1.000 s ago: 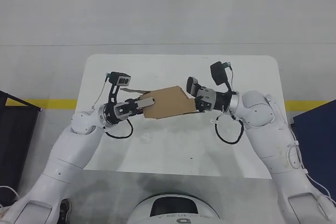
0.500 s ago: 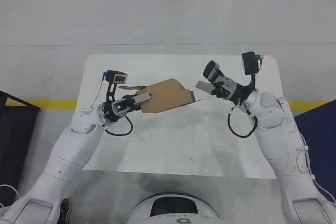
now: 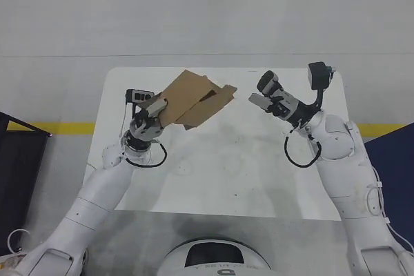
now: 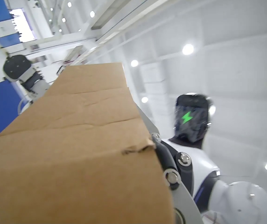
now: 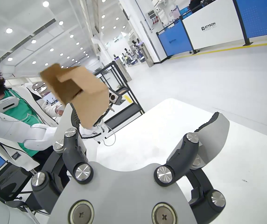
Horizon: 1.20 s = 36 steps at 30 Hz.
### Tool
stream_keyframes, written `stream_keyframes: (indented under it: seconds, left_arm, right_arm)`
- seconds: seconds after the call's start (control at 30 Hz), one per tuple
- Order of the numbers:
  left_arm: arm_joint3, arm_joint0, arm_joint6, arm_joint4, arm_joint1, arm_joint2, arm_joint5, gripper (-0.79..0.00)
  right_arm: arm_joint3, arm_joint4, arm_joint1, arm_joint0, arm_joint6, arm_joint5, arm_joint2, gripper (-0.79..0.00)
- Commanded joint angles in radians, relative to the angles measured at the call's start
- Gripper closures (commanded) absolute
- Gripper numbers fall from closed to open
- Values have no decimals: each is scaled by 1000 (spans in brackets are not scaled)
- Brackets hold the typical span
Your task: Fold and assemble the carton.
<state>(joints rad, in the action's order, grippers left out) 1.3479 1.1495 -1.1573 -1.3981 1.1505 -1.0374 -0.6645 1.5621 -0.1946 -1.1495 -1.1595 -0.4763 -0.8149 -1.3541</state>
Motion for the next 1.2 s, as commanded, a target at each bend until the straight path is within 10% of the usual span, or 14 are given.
stream_keyframes:
  seconds: [0.0, 0.43, 1.17]
  left_arm:
    - [-84, -23, -51, -125, 18, 18, 53, 0]
    - [-405, -140, -379, -433, 153, 80, 380, 0]
    - [-343, -77, -379, -181, 194, -7, 425, 0]
  right_arm:
    - [0, 0, 0, 0, 0, 0, 0, -785]
    - [4, 16, -3, 1, -4, 57, 29, -785]
    - [-4, 41, -16, 105, -122, 114, 177, -785]
